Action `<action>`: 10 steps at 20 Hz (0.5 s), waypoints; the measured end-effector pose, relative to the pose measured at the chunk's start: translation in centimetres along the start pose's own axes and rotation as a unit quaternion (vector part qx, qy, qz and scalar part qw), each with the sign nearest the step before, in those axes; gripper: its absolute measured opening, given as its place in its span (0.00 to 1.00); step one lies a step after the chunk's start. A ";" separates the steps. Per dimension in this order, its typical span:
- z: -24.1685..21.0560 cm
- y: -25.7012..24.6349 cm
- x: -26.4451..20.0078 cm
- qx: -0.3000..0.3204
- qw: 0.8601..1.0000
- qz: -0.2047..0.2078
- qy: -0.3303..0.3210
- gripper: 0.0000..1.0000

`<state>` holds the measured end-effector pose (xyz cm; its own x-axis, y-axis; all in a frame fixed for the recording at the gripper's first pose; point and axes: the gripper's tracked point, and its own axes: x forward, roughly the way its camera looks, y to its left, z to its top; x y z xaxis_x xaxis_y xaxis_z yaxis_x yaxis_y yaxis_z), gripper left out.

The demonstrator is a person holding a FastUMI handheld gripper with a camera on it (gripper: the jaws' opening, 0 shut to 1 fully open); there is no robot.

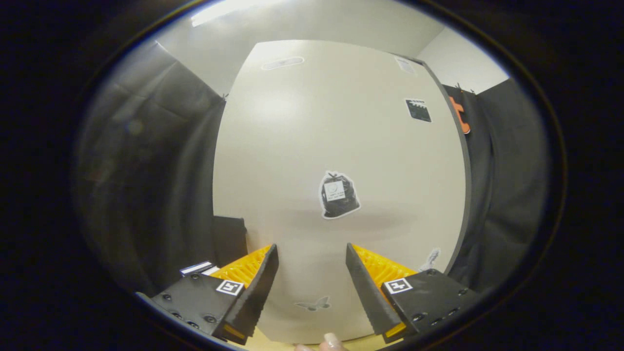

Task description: Open the shoe cabinet door, grab the shoes and put them into the shoe cabinet, then close the shoe cabinet door.

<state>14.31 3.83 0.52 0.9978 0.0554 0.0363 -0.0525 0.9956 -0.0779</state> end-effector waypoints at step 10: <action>-1.0 1.4 2.3 -0.013 1.000 -0.019 -0.001 0.89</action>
<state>16.59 5.28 -0.46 0.9989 0.0176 0.0424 -0.0132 0.9947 -0.1024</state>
